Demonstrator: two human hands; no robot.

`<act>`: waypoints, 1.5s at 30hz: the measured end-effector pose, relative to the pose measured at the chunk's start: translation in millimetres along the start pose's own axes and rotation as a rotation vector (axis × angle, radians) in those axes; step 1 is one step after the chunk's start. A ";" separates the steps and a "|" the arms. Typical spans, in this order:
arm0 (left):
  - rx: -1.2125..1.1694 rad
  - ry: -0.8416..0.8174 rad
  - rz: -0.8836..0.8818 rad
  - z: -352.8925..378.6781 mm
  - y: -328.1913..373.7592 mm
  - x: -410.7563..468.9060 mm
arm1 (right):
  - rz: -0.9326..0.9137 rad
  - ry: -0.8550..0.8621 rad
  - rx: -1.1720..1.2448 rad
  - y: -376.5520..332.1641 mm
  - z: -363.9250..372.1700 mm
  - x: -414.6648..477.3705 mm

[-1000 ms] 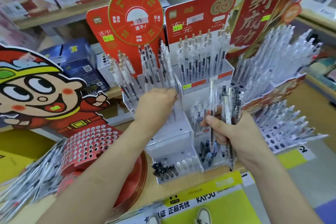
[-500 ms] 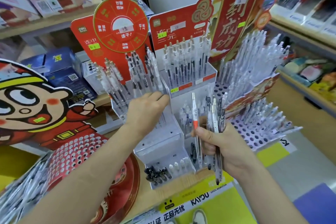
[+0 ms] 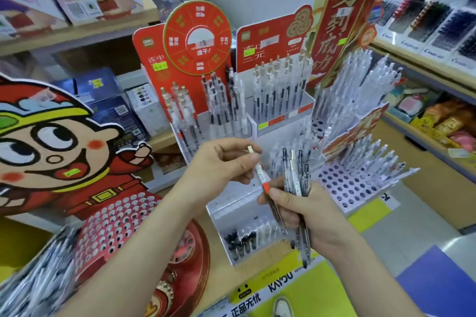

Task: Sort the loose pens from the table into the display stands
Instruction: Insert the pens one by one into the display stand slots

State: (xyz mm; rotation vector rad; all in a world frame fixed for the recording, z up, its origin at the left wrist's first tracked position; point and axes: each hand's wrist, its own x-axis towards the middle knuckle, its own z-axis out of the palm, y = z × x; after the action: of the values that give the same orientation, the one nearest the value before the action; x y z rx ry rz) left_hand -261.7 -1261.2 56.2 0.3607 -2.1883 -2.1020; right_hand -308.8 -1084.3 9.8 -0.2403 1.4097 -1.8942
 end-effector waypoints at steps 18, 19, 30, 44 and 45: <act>0.617 0.314 0.375 -13.4 -7.9 44.3 | 0.021 0.209 0.086 5.2 0.9 3.4; 0.667 0.307 0.383 -11.3 -12.5 49.4 | 0.017 0.212 0.084 6.4 -0.4 2.8; 1.221 0.230 0.401 -2.7 -34.9 74.7 | 0.040 0.247 0.055 11.4 -8.6 -2.0; 1.605 0.213 0.541 3.9 -43.3 77.5 | 0.032 0.181 0.178 6.9 -5.2 -0.7; 1.630 0.229 0.530 3.8 -41.9 77.6 | 0.034 0.161 0.197 6.0 -5.5 -0.9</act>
State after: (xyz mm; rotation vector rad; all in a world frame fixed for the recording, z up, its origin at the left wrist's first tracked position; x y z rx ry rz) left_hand -333.1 -1276.4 6.6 0.0278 -2.7766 0.2517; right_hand -308.5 -1080.3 2.6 0.0326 1.3088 -2.0451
